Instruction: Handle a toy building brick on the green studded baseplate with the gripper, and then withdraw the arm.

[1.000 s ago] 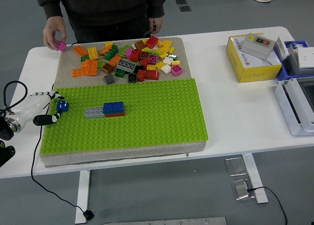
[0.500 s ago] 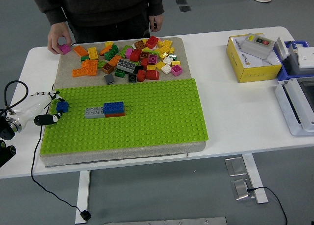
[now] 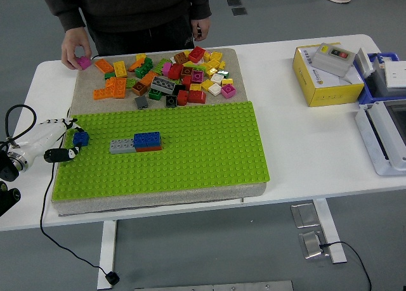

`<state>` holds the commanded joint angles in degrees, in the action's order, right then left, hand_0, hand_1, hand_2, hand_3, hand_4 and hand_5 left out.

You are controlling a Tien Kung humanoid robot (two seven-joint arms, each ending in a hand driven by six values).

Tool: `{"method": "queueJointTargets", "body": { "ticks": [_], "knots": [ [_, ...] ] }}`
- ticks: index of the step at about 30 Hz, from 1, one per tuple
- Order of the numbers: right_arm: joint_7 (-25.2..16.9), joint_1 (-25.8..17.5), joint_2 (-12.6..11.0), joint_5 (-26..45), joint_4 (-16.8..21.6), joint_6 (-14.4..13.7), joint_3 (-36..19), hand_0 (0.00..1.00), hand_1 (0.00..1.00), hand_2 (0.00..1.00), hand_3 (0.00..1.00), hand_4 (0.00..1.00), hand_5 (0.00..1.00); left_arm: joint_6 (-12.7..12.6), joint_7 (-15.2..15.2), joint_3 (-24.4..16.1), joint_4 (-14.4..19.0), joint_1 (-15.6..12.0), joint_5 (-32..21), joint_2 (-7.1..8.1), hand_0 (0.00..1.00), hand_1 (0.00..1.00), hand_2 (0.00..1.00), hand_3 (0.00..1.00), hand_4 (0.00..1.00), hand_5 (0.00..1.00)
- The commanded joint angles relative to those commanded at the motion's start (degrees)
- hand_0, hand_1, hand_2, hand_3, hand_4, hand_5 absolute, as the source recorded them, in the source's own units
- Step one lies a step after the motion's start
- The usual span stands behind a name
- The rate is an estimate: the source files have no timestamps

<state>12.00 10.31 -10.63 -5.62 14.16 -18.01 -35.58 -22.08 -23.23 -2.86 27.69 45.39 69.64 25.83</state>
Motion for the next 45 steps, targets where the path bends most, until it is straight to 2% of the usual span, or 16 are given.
{"method": "queueJointTargets", "body": {
  "ticks": [17,21,23,28,31,33,36,45],
  "knots": [
    [-0.04,0.04,-0.09,-0.40,-0.05,0.05,-0.25,0.636,0.603,0.684,0.673,0.559,0.998,0.06,-0.12,-1.35,0.78,0.41,0.59,0.87,0.965,0.954,0.923,0.575,0.467,0.317],
    [-0.10,-0.01,-0.14,-0.30,-0.07,0.05,-0.21,0.637,0.601,0.685,0.673,0.560,0.998,0.27,0.44,-2.74,2.09,0.32,2.67,1.87,0.964,0.954,0.923,0.574,0.453,0.306],
    [-0.30,-0.14,-0.22,0.12,-0.14,0.08,-0.03,0.637,0.601,0.685,0.673,0.560,0.998,0.63,1.53,-4.64,4.01,-0.09,4.78,3.36,0.964,0.954,0.923,0.574,0.453,0.306],
    [-1.36,-0.68,-0.45,2.46,-0.45,0.15,0.93,0.636,0.603,0.684,0.671,0.561,0.998,2.19,6.49,-10.97,11.27,-2.63,11.34,8.74,0.963,0.952,0.924,0.576,0.451,0.303],
    [-1.65,-0.82,-0.55,2.99,-0.59,0.19,1.08,0.637,0.601,0.682,0.667,0.562,0.998,3.13,9.55,-13.90,15.46,-3.87,14.63,10.95,0.964,0.955,0.929,0.573,0.451,0.303],
    [-1.69,-0.89,-0.60,3.04,-0.64,0.22,1.05,0.637,0.601,0.682,0.667,0.562,0.998,3.69,11.47,-15.22,18.59,-4.69,15.76,11.85,0.964,0.955,0.929,0.573,0.451,0.303],
    [-1.79,-1.08,-0.62,3.28,-0.70,0.25,1.06,0.637,0.601,0.682,0.667,0.562,0.998,4.19,14.03,-17.49,23.01,-5.97,17.02,11.95,0.964,0.955,0.929,0.573,0.451,0.303],
    [-1.79,-1.22,-0.55,3.03,-0.77,0.34,0.85,0.637,0.602,0.682,0.665,0.564,0.998,5.49,18.48,-22.72,34.01,-8.76,20.63,8.90,0.964,0.958,0.931,0.567,0.442,0.302]
  ]
}}
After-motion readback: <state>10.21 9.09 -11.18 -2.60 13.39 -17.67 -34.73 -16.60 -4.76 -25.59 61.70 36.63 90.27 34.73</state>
